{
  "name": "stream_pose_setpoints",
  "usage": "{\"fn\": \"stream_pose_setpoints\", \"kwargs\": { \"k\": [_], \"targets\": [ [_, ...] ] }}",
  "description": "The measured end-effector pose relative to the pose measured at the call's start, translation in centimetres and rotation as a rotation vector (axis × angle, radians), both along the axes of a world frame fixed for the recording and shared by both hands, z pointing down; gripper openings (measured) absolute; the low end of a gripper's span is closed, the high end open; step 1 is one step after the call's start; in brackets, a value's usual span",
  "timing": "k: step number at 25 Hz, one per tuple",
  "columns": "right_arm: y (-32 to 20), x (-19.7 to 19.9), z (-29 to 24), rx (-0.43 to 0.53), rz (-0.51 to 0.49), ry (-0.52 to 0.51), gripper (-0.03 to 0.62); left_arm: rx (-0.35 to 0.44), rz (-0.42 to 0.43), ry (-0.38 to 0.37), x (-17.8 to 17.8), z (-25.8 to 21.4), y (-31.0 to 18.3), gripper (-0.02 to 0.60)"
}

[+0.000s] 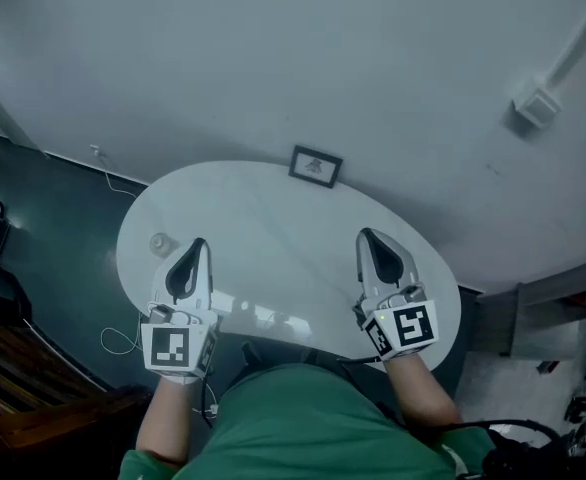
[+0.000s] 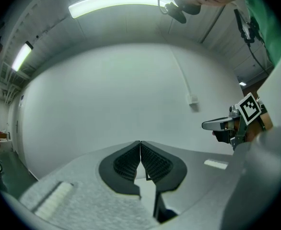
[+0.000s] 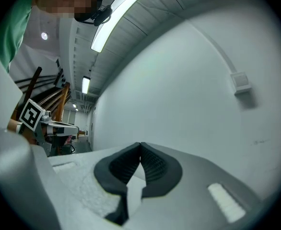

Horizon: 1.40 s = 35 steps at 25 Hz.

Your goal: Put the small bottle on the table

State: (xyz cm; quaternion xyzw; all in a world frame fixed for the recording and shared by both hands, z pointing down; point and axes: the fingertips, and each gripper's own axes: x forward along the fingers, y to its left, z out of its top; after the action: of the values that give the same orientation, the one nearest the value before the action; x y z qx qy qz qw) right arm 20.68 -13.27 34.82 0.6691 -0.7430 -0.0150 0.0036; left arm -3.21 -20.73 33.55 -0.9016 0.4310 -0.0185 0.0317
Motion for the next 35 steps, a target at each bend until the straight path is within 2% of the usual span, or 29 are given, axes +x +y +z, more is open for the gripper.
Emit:
{"fn": "stream_pose_setpoints", "kwargs": {
  "k": [5,16,29,35],
  "targets": [
    [-0.2,0.3,0.1,-0.003,0.01,0.018,0.003,-0.014,0.017,-0.001,0.5,1.1,-0.4,0.012],
    [-1.0,0.0,0.5,-0.014,0.014,0.016,0.003,-0.061,-0.031,-0.006,-0.8,2.2,-1.8,0.012],
    [-1.8,-0.5,0.9,-0.021,-0.023,0.002,0.003,-0.038,-0.035,-0.018,-1.3,3.1,-1.8,0.012],
    [-1.8,-0.2,1.1,-0.021,-0.036,-0.002,0.003,-0.057,-0.045,-0.021,-1.0,3.4,-1.3,0.012]
  ]
}}
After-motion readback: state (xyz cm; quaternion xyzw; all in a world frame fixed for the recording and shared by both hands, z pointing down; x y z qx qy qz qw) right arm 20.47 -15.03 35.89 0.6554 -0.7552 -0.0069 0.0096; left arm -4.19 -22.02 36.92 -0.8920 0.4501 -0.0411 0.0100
